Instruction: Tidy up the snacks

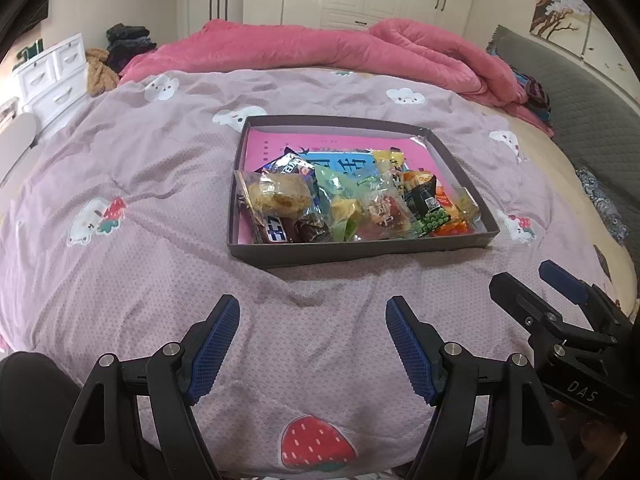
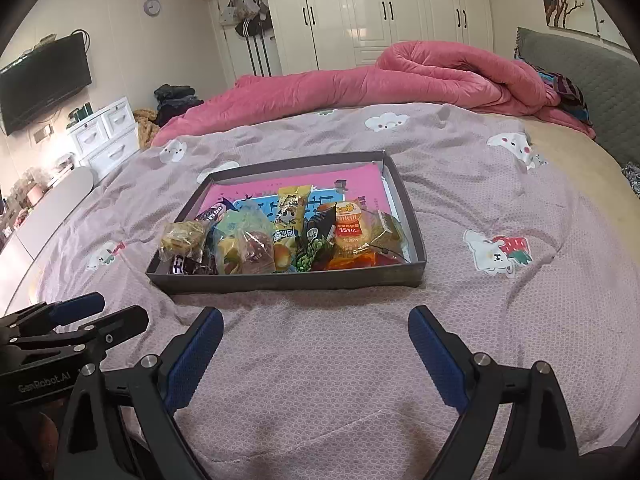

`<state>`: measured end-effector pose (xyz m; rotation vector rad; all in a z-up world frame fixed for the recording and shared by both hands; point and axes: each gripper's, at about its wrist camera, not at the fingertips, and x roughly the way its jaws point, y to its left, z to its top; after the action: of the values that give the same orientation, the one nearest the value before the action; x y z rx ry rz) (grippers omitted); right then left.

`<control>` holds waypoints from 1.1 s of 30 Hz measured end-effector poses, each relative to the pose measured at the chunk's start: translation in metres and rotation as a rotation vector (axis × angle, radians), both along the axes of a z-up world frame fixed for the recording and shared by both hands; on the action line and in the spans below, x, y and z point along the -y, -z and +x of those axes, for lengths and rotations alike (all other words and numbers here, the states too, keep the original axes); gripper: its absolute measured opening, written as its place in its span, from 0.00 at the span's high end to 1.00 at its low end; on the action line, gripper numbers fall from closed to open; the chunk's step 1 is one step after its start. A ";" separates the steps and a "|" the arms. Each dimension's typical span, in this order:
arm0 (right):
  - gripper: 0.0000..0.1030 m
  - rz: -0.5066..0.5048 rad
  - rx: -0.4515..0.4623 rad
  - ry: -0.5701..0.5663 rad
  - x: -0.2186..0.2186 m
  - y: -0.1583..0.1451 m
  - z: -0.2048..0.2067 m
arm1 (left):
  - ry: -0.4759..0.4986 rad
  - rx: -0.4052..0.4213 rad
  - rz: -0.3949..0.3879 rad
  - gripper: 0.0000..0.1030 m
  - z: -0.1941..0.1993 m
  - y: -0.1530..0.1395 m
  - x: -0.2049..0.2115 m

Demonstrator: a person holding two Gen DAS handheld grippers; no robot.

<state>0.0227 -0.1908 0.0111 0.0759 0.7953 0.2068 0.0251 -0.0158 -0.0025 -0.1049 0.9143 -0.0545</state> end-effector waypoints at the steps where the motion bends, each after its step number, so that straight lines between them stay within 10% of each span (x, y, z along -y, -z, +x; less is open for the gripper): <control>1: 0.09 0.002 -0.002 0.000 0.000 0.000 0.000 | -0.002 0.000 0.000 0.25 0.000 0.000 0.000; 33: 0.08 0.012 -0.004 -0.002 0.002 0.000 0.002 | -0.015 -0.010 -0.007 0.25 0.001 0.002 -0.003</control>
<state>0.0245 -0.1929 0.0110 0.0865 0.7987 0.2136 0.0264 -0.0126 -0.0042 -0.1185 0.9235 -0.0428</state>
